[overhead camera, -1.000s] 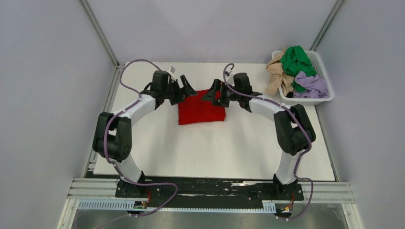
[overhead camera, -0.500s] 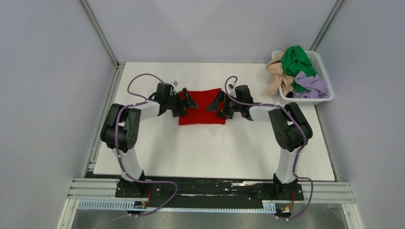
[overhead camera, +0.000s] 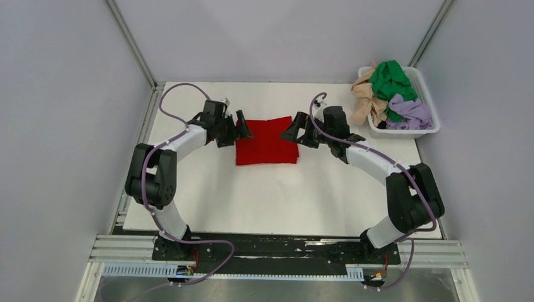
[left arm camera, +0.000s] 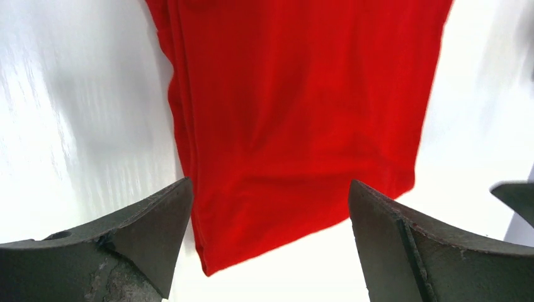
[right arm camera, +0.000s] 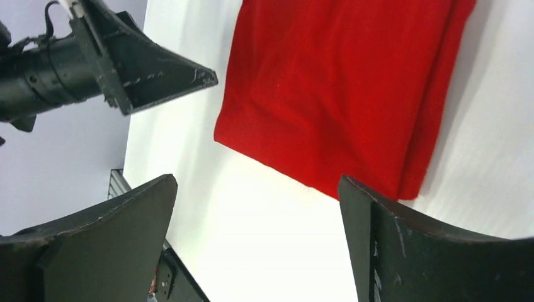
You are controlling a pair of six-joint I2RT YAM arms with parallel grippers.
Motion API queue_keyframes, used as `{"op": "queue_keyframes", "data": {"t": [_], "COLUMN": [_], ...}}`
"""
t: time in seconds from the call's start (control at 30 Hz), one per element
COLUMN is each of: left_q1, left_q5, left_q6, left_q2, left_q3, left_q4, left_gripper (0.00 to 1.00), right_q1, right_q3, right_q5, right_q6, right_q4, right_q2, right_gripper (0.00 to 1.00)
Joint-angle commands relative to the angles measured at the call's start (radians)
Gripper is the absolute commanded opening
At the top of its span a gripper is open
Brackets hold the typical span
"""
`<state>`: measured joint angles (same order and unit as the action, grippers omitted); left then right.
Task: Fold and stack the t-shirts
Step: Put the neatly folded tshirt into the corner of the board with the left arm
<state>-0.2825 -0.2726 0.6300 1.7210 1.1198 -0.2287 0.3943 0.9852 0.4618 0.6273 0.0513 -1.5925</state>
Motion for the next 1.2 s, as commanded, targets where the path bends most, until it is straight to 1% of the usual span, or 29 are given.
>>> {"op": "queue_keyframes", "data": {"t": [0.0,0.13,0.33,0.4,0.43,0.47,0.5,0.53,0.57,0.6,0.63,0.67,0.7,0.77,0.8,0.83,0.87,0.9,0.97,1.07,1.17], "left_q1": [0.009,0.009,0.002,-0.006,-0.009,-0.016,-0.021,-0.029,-0.034,-0.043,-0.046,-0.049,-0.05,-0.05,-0.05,-0.049,-0.049,-0.047,-0.034,-0.002,0.053], "left_q5": [0.059,0.076,0.072,0.087,0.092,0.105,0.112,0.131,0.144,0.181,0.202,0.243,0.256,0.328,0.378,0.434,0.463,0.531,0.611,0.666,0.701], "left_q6": [-0.066,-0.077,-0.064,-0.068,-0.073,-0.075,-0.081,-0.085,-0.093,-0.095,-0.102,-0.107,-0.114,-0.134,-0.151,-0.161,-0.191,-0.207,-0.259,-0.37,-0.448], "left_q2": [0.124,0.221,0.318,0.348,0.357,0.374,0.382,0.394,0.4,0.409,0.415,0.424,0.428,0.435,0.437,0.438,0.442,0.449,0.466,0.501,0.56], "left_q3": [0.109,0.18,0.214,0.24,0.251,0.273,0.282,0.301,0.31,0.33,0.343,0.366,0.378,0.414,0.441,0.454,0.488,0.526,0.585,0.662,0.769], "left_q4": [-0.103,-0.165,-0.181,-0.208,-0.219,-0.241,-0.252,-0.273,-0.285,-0.312,-0.329,-0.36,-0.374,-0.414,-0.436,-0.457,-0.468,-0.49,-0.509,-0.508,-0.506], "left_gripper": [1.0,0.98,0.86,0.75,0.67,0.63,0.52,0.45,0.32,0.26,0.16,0.13,0.06,0.01,0.0,0.0,0.0,0.0,0.0,0.0,0.0], "right_q1": [0.002,0.002,0.0,0.0,0.0,0.0,0.0,-0.001,-0.001,-0.002,-0.003,-0.004,-0.006,-0.009,-0.012,-0.015,-0.02,-0.023,-0.034,-0.049,-0.07], "right_q3": [-0.069,-0.12,-0.16,-0.166,-0.171,-0.174,-0.178,-0.183,-0.186,-0.191,-0.194,-0.197,-0.2,-0.206,-0.208,-0.209,-0.21,-0.211,-0.211,-0.208,-0.189], "right_q5": [-0.099,-0.19,-0.297,-0.322,-0.334,-0.348,-0.36,-0.374,-0.384,-0.393,-0.4,-0.405,-0.411,-0.422,-0.431,-0.437,-0.442,-0.448,-0.457,-0.479,-0.517], "right_q6": [-0.06,-0.08,-0.114,-0.124,-0.129,-0.133,-0.137,-0.139,-0.14,-0.143,-0.146,-0.149,-0.152,-0.159,-0.161,-0.166,-0.168,-0.173,-0.181,-0.192,-0.188], "right_q4": [-0.084,-0.14,-0.189,-0.203,-0.209,-0.213,-0.216,-0.219,-0.222,-0.224,-0.225,-0.226,-0.226,-0.226,-0.226,-0.226,-0.226,-0.227,-0.226,-0.225,-0.223], "right_q2": [0.089,0.187,0.283,0.302,0.31,0.316,0.324,0.328,0.333,0.339,0.343,0.348,0.352,0.36,0.362,0.364,0.364,0.363,0.36,0.346,0.308], "right_gripper": [1.0,1.0,1.0,1.0,1.0,1.0,1.0,1.0,1.0,1.0,1.0,1.0,1.0,1.0,1.0,1.0,1.0,1.0,1.0,1.0,1.0]}}
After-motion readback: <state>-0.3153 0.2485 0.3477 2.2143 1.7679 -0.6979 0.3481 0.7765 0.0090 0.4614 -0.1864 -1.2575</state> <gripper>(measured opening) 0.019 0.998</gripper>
